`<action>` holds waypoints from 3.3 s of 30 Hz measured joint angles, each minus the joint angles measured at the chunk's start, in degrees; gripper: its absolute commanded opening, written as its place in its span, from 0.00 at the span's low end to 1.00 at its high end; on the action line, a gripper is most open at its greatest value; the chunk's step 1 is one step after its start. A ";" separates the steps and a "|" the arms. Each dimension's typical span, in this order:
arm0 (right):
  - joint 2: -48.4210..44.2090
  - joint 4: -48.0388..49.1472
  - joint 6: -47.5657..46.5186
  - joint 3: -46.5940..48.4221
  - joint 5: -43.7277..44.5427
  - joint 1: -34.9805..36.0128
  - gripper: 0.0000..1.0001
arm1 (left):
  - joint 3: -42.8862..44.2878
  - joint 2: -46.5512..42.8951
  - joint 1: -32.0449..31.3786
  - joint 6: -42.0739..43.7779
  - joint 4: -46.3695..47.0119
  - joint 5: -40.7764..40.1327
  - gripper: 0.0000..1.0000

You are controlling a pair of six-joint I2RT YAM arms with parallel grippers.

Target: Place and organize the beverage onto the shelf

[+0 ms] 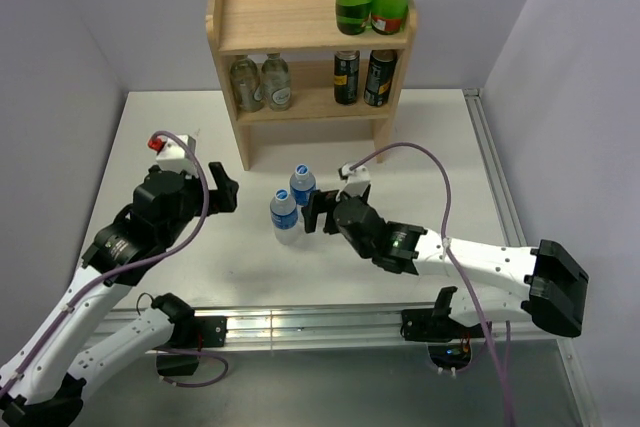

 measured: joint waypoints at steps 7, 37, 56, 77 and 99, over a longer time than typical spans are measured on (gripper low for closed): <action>4.87 2.99 0.48 -0.02 -0.92 -5.25 1.00 | -5.62 -6.86 -0.11 -6.21 -0.31 4.79 0.99; 26.95 23.98 -5.38 2.40 -6.47 -11.17 0.98 | -34.18 11.23 -28.63 -27.58 32.13 -24.46 0.99; 39.30 40.92 -11.63 3.37 -4.63 -11.32 0.86 | -35.52 35.52 -26.64 -18.43 65.55 -31.80 0.99; 28.11 17.44 -16.41 10.43 0.79 -9.09 0.00 | -35.04 34.49 -20.00 -19.12 60.87 -30.47 0.00; 41.75 -12.66 -38.23 98.84 3.13 -8.00 0.00 | -36.20 11.85 -20.02 -20.76 39.08 -26.12 0.00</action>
